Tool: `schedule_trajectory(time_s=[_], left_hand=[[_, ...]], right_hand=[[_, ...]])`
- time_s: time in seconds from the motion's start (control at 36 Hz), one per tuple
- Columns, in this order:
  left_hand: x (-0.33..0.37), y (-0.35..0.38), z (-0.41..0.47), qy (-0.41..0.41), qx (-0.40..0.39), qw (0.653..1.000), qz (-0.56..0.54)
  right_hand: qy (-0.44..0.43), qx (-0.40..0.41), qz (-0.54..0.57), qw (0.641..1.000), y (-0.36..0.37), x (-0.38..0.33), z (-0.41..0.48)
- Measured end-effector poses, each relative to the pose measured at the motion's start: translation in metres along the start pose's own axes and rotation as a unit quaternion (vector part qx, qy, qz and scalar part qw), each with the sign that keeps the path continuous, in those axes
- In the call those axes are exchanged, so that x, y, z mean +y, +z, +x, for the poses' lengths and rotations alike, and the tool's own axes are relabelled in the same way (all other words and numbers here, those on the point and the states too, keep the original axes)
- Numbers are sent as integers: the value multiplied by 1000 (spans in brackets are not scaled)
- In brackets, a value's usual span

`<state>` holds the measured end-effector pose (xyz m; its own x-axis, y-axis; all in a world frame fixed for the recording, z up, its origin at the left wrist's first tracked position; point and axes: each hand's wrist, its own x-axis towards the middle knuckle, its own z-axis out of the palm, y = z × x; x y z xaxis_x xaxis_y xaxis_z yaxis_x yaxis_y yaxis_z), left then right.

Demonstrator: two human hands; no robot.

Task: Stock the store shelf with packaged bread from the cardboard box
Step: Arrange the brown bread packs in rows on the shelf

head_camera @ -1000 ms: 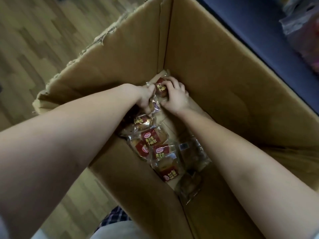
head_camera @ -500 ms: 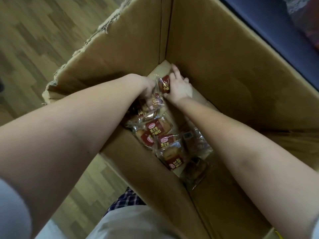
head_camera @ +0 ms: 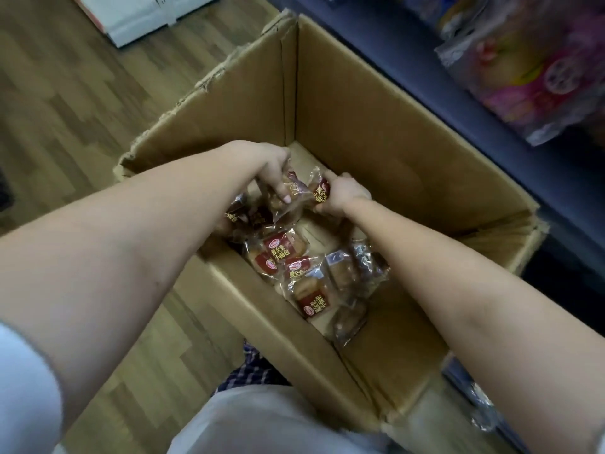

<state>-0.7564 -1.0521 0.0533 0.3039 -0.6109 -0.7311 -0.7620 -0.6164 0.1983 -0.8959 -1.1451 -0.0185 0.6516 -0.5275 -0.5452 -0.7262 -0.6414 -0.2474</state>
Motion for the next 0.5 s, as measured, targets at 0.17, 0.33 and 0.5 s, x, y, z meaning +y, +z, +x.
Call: schedule_trajectory(time_s=[0.17,0.33,0.5], left_hand=[[20,-12,-35,27,105,994,-24],[39,-24,-73,58,251,954,-153],[66,-36,-114,85,354,902,-234]], right_hand=[[-33,49,16,998,-42,0,-37],[-55,145,23,988,-78,0,-78],[-92,276,41,956,-114,5,-111]])
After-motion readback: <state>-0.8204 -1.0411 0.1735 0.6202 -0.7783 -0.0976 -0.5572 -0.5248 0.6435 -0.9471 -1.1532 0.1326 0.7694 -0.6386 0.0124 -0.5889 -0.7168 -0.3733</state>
